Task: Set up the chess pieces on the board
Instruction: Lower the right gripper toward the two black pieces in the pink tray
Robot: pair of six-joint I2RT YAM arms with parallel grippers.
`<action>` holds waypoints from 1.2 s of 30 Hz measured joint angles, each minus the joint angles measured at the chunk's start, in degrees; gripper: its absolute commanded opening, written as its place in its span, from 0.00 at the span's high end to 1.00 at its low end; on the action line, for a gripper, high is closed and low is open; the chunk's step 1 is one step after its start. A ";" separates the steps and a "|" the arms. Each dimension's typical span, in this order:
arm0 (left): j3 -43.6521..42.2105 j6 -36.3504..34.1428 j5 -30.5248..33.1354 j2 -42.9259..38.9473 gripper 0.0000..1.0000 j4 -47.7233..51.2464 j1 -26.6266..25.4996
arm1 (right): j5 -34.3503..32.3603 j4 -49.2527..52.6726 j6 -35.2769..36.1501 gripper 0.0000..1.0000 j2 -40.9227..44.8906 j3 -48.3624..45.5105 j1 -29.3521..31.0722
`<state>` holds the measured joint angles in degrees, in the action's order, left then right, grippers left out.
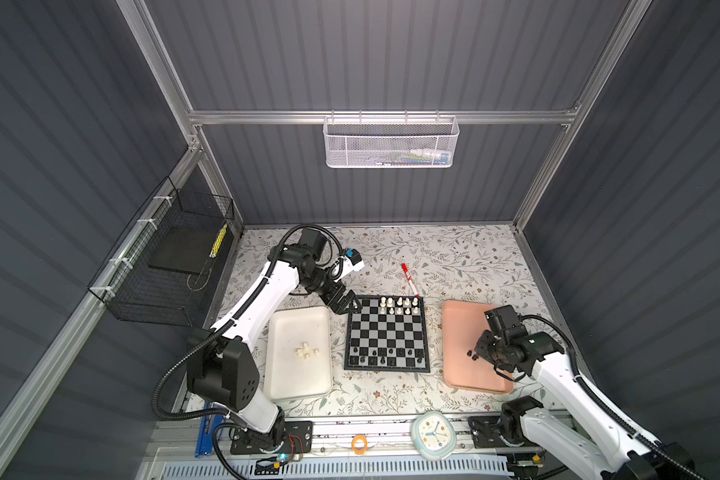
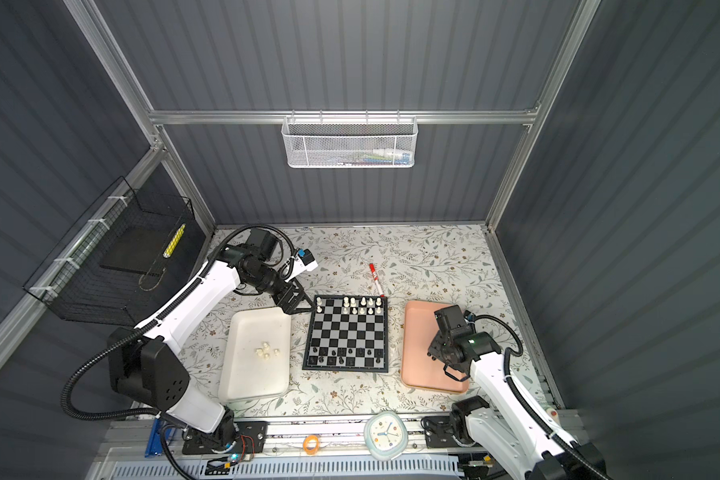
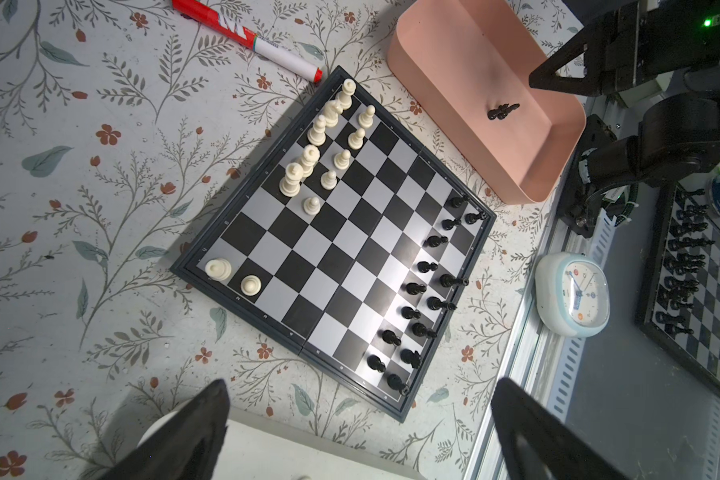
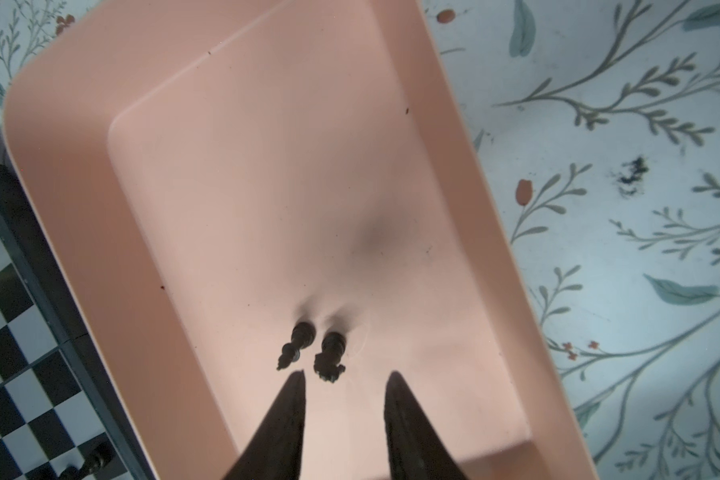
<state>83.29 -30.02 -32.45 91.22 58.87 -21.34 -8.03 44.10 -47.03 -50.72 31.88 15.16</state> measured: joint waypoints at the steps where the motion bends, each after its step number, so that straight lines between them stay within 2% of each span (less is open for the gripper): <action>1: 0.00 0.00 0.00 0.00 0.00 0.00 0.00 | 0.17 -0.09 0.28 0.66 -0.07 0.04 -0.02; 12: 0.00 -0.46 -0.13 0.00 0.01 0.13 0.00 | 2.21 0.26 5.66 0.67 -6.47 5.44 -0.02; 19: 0.00 -1.11 -0.24 0.00 0.01 0.48 0.00 | 2.97 0.92 8.28 0.72 -9.05 7.23 0.11; 36: 0.02 -1.11 -0.22 0.22 0.00 0.55 -0.07 | 1.99 3.04 9.86 0.73 -14.88 10.16 4.70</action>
<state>83.31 -31.14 -32.67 91.44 59.42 -21.41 -6.04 47.13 -37.17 -65.60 42.04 19.86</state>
